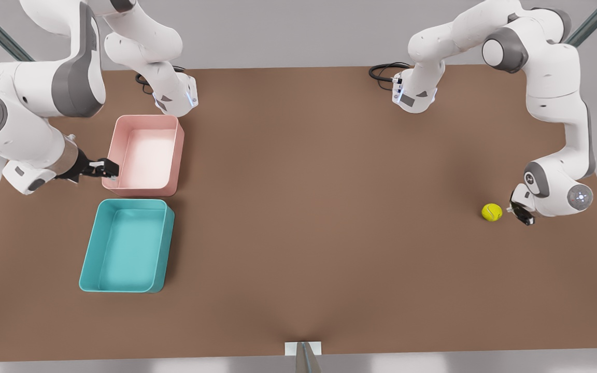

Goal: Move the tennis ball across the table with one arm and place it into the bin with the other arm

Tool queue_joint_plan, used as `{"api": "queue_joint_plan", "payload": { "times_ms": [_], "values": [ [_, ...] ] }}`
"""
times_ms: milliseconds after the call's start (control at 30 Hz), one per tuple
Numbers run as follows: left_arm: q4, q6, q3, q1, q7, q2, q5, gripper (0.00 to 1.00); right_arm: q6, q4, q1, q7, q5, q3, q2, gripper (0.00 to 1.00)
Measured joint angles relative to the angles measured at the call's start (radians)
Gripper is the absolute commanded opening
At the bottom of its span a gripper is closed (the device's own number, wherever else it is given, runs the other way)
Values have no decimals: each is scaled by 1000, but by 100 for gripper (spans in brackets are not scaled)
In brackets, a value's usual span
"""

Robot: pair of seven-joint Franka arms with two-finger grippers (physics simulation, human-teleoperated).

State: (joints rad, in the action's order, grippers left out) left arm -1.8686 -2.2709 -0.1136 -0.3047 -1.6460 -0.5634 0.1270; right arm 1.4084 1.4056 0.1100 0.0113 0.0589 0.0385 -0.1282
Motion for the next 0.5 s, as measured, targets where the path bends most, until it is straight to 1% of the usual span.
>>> {"api": "queue_joint_plan", "payload": {
  "times_ms": [400, 433, 500],
  "values": [
    [-24, -43, 0, 0, -110, -40, 6, 21, -9, 34, 11, 7, 46, -3, 9, 100],
    [-23, -43, 0, 6, -114, -41, 6, 21, -9, 34, 10, 8, 47, -3, 9, 100],
    [-24, -36, 7, 67, -106, -32, 5, 21, -11, 35, 10, 8, 48, -3, 9, 100]
  ]
}}
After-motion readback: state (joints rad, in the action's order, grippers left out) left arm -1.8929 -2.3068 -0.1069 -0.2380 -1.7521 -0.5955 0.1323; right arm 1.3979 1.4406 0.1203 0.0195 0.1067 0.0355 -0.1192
